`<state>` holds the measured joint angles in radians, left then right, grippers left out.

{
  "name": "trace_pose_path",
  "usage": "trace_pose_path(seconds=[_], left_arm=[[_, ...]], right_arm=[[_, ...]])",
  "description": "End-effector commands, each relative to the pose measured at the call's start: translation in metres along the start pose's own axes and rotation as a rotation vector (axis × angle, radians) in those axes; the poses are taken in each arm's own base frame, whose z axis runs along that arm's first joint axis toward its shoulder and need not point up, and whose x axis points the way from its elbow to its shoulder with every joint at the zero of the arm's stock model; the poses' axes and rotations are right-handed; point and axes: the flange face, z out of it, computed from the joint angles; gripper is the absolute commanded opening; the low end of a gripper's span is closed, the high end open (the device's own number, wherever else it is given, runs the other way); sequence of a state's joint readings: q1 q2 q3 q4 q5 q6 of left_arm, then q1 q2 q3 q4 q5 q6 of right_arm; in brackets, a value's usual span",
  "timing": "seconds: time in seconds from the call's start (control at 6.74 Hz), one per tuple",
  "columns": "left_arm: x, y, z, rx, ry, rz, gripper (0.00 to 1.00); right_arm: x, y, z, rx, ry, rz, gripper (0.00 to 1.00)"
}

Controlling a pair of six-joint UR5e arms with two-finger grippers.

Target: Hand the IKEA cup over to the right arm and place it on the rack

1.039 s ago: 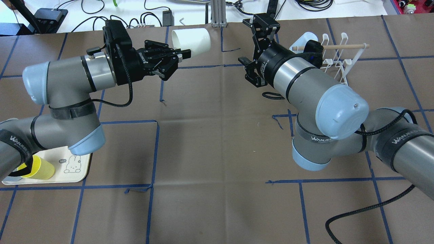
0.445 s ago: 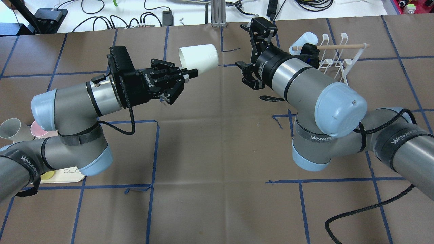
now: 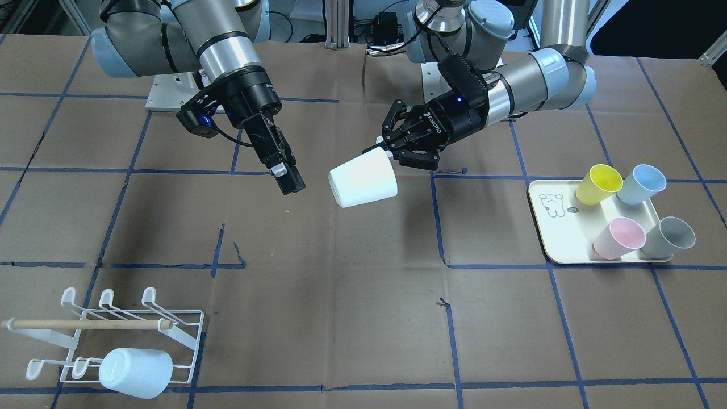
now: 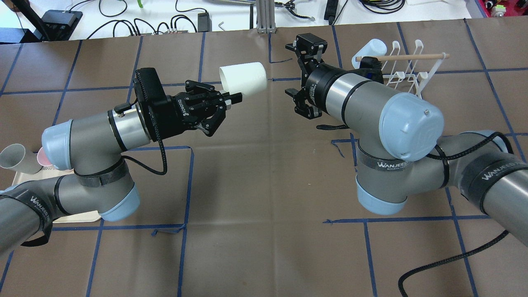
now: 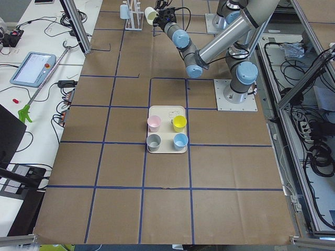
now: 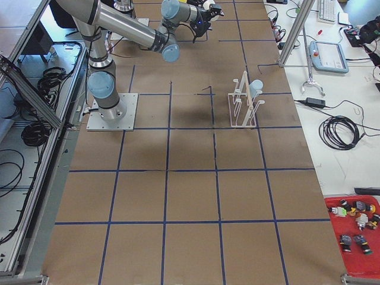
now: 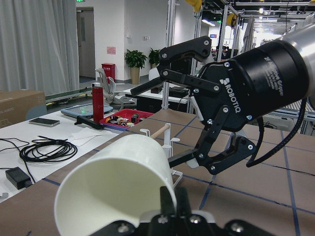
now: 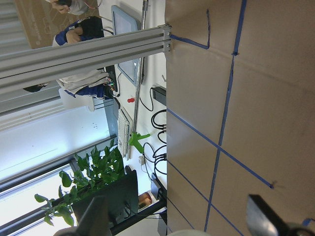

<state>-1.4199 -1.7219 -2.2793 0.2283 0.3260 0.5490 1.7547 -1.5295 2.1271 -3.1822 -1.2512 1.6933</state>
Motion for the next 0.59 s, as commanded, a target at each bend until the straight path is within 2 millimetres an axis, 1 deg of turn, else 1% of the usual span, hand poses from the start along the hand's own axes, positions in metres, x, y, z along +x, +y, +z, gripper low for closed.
trace_pose_path(seconds=[0.0,0.15,0.3,0.45], left_arm=[[-0.005,0.003,0.000,-0.021,-0.034,-0.004,0.04],[-0.005,0.003,0.000,-0.021,-0.036,-0.004,0.04],[-0.006,0.004,0.001,-0.022,-0.035,-0.007,0.04],[-0.006,0.005,0.001,-0.023,-0.035,-0.008,0.04]], right_arm=[[-0.004,0.009,-0.010,0.000,0.036,-0.001,0.98],[0.000,0.022,-0.010,-0.015,0.044,-0.007,0.96],[-0.002,0.032,-0.009,-0.031,0.042,-0.012,0.96],[-0.006,0.036,-0.005,-0.036,0.043,0.007,0.97]])
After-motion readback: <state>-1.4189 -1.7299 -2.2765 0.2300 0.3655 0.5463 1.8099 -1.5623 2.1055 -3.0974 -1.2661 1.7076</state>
